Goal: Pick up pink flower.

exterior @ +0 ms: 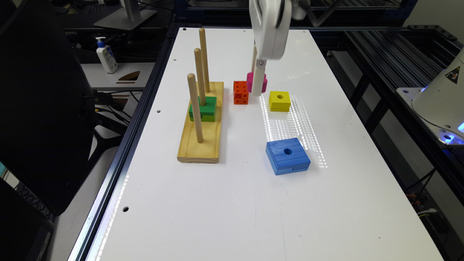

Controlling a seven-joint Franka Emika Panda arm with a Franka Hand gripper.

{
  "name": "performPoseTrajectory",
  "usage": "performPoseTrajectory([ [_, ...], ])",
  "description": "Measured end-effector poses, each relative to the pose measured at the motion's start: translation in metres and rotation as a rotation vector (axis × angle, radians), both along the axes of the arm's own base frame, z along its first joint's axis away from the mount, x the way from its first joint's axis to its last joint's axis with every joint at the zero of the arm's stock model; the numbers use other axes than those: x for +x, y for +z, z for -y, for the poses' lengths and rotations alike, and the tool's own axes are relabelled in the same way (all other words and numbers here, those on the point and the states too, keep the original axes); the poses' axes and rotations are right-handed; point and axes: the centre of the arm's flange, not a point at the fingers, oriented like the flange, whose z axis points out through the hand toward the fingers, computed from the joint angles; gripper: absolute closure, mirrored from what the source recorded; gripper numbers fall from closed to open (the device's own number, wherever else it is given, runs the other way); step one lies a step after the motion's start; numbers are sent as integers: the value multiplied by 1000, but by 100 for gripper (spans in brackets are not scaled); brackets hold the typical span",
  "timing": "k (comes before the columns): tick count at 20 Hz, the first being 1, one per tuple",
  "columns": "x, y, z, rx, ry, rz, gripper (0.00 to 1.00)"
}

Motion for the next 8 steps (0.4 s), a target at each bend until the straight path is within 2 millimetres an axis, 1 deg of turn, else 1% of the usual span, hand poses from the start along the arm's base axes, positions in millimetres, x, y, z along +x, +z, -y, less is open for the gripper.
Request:
performPoseTrajectory([
  [2,-3,12,0,-2,0,0,100],
  [6,-4,20,-1,-3,1,5,100],
  [8,-3,29,-1,-4,1,11,100],
])
